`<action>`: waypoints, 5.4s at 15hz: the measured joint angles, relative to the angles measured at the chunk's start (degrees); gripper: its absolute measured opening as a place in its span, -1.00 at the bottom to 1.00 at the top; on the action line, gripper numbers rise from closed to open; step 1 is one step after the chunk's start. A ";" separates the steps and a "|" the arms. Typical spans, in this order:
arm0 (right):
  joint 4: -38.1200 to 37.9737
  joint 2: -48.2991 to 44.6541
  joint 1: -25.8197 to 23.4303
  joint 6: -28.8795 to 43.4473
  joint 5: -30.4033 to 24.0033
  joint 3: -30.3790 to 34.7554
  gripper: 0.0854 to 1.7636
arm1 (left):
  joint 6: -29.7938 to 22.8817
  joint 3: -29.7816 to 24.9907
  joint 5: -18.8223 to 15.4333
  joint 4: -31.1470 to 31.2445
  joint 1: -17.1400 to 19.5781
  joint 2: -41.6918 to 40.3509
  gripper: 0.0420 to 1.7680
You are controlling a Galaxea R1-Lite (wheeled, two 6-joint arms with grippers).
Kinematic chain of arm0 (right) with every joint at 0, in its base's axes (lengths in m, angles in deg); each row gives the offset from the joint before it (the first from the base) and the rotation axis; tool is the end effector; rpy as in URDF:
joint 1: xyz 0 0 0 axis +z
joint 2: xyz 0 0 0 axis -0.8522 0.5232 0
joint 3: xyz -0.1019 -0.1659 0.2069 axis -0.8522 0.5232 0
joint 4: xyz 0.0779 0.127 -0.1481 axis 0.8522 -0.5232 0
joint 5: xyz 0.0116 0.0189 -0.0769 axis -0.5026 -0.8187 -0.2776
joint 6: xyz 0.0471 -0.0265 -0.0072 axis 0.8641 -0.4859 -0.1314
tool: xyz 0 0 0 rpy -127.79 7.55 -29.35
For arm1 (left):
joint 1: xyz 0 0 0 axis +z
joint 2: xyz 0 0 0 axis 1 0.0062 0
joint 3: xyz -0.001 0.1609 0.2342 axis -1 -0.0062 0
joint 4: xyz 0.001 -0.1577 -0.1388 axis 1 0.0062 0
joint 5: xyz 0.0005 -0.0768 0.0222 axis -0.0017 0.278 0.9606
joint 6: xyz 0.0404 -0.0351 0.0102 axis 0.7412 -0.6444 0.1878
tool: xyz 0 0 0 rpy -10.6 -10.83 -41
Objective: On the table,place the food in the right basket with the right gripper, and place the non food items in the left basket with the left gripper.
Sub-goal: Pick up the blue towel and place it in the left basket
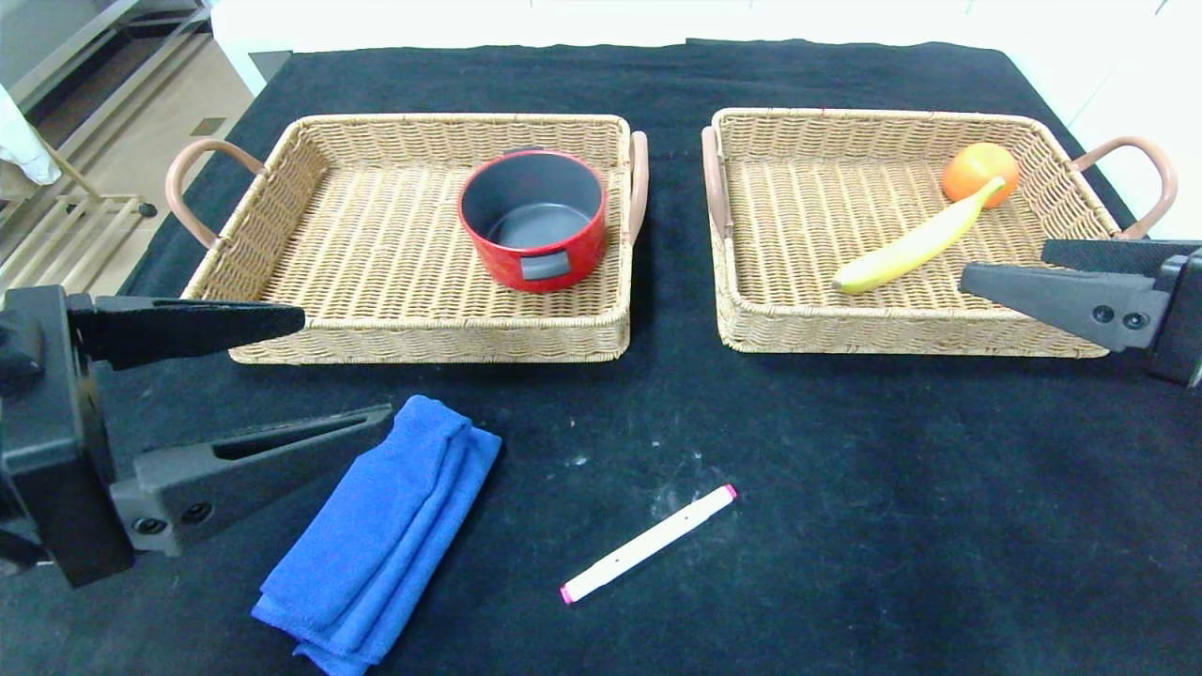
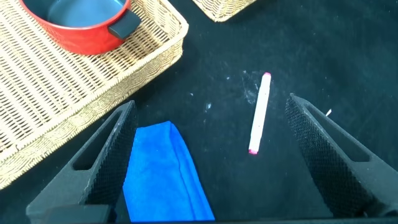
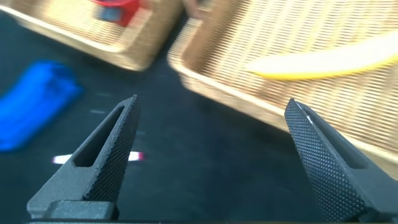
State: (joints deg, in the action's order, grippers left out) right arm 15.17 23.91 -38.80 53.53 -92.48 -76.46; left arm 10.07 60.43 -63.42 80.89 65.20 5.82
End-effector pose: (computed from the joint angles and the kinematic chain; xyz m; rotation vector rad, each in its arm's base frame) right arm 0.2292 0.0924 0.2819 -0.0178 0.1060 0.5235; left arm 0.1745 -0.0957 0.2741 0.2054 0.1089 -0.7185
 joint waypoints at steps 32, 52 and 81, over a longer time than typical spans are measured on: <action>-2.11 0.57 -3.08 -5.40 0.72 7.17 0.94 | 2.04 12.76 19.50 35.17 0.49 19.68 0.94; -2.11 0.57 -2.62 -5.47 0.65 7.81 0.94 | 1.68 14.19 25.87 35.04 -0.30 29.10 0.85; -1.94 0.99 -2.60 -5.32 0.65 7.92 0.94 | 1.76 16.75 24.98 35.26 -0.96 21.97 -0.80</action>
State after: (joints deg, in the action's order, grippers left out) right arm 13.23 24.90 -41.40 48.22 -91.83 -68.54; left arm 11.83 77.18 -38.44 116.14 64.24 27.79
